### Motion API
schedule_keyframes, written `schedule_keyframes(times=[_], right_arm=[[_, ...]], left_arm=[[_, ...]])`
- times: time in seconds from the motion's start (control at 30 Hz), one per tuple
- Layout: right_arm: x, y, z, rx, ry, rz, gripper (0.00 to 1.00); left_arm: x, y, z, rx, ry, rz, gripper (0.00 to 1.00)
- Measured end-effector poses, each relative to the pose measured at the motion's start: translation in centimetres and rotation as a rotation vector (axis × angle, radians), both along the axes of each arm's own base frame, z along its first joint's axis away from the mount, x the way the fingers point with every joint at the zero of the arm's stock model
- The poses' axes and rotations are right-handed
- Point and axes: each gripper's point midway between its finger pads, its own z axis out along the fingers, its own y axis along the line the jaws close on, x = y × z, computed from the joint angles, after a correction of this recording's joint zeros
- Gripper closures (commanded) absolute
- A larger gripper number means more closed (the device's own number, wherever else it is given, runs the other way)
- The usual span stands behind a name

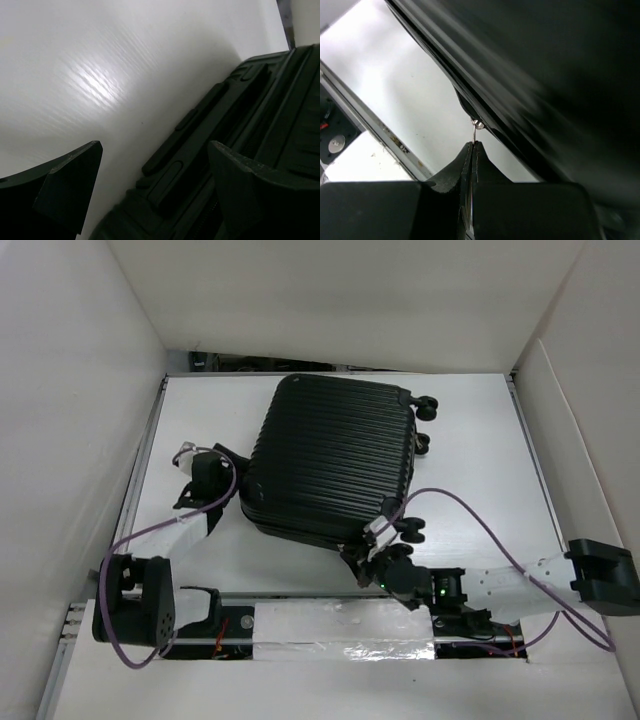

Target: Pack the luggage

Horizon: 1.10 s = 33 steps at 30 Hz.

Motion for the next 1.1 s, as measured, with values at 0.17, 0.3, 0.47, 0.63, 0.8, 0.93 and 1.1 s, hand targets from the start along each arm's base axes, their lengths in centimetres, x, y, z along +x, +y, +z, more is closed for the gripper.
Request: schedule_keyframes(times=[0.17,0.3,0.47,0.63,0.8,0.93,1.1], right_arm=[[-0.3,4.2,-0.1,-0.102,-0.029,0.08,1.0],[-1.5,8.1,-0.3,-0.171,-0.051,0.21,1.0],[-1.2,12.5,0.2,-0.252,-0.08,0.305,1.0],[-0.6,15.0,0.2,-0.257,-0.085,0.317,0.72],[-4.6,15.9,2.8,-0.163,-0.029,0.508,0.03],[-4.1,12.7,8.4,-0.107,-0.028,0.514,0.09],[7.1,1.0,18.5,0.056,-0.129,0.103,1.0]], left_arm=[[-3.2,-4.9,-0.7,-0.049,-0.041,-0.109,0.15],[-6.5,-9.2,-0.7,-0.093,-0.055,-0.26,0.16],[-8.3,-10.2,0.7,-0.1,-0.104,-0.307,0.17],[-8.7,-7.7,1.2,-0.091,-0.16,-0.191,0.18],[-9.3,-7.8,1.5,-0.077,-0.171,-0.212,0.17],[-9.7,-8.6,1.4,-0.064,-0.165,-0.266,0.17],[-9.8,-8.7,1.0,-0.044,-0.156,-0.288,0.17]])
